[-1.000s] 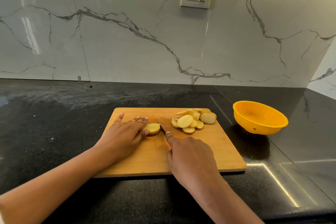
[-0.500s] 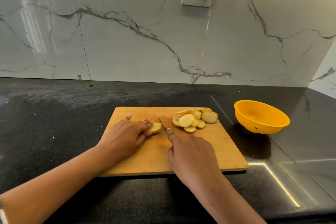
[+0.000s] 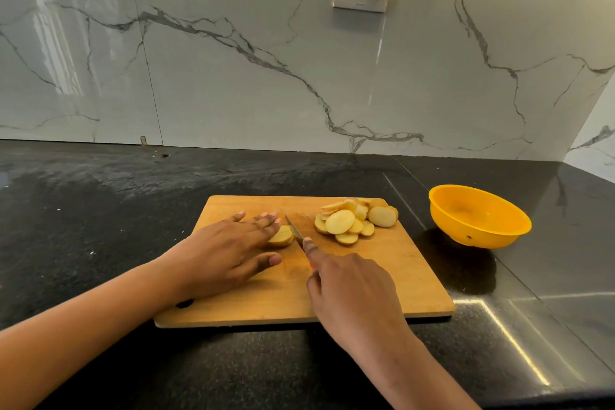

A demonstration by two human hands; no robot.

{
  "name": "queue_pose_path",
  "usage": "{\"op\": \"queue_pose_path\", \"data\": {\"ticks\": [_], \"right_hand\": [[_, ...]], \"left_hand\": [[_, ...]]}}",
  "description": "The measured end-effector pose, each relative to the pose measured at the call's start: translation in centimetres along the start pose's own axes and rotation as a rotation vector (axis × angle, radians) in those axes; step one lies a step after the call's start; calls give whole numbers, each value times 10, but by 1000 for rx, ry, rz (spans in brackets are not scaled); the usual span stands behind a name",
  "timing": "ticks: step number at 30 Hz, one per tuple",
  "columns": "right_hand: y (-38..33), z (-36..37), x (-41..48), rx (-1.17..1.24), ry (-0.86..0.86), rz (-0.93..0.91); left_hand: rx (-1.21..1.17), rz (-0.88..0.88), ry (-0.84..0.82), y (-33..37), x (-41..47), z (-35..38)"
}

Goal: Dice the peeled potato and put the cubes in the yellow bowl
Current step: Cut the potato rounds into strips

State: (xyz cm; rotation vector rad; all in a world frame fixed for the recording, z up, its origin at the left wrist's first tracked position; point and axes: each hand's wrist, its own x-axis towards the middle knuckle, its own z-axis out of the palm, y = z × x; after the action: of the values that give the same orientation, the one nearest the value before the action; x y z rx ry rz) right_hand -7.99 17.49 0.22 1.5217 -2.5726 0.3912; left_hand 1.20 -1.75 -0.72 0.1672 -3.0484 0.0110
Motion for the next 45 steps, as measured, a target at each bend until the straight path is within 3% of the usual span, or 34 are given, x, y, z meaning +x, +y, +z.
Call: {"op": "queue_pose_path", "data": {"ticks": [6, 12, 23, 29, 45], "right_hand": [[8, -3, -2, 60, -2, 53], [1, -3, -4, 47, 18, 47], [-9, 2, 4, -63, -21, 43], [-11, -3, 4, -74, 41, 32], [-23, 0, 23, -140, -105, -38]], "left_hand": [[-19, 286, -178, -42, -14, -14], [-72, 459, -129, -58, -3, -11], [-121, 479, -86, -63, 0, -3], [-128, 480, -77, -63, 0, -5], [-187, 452, -80, -63, 1, -3]]}}
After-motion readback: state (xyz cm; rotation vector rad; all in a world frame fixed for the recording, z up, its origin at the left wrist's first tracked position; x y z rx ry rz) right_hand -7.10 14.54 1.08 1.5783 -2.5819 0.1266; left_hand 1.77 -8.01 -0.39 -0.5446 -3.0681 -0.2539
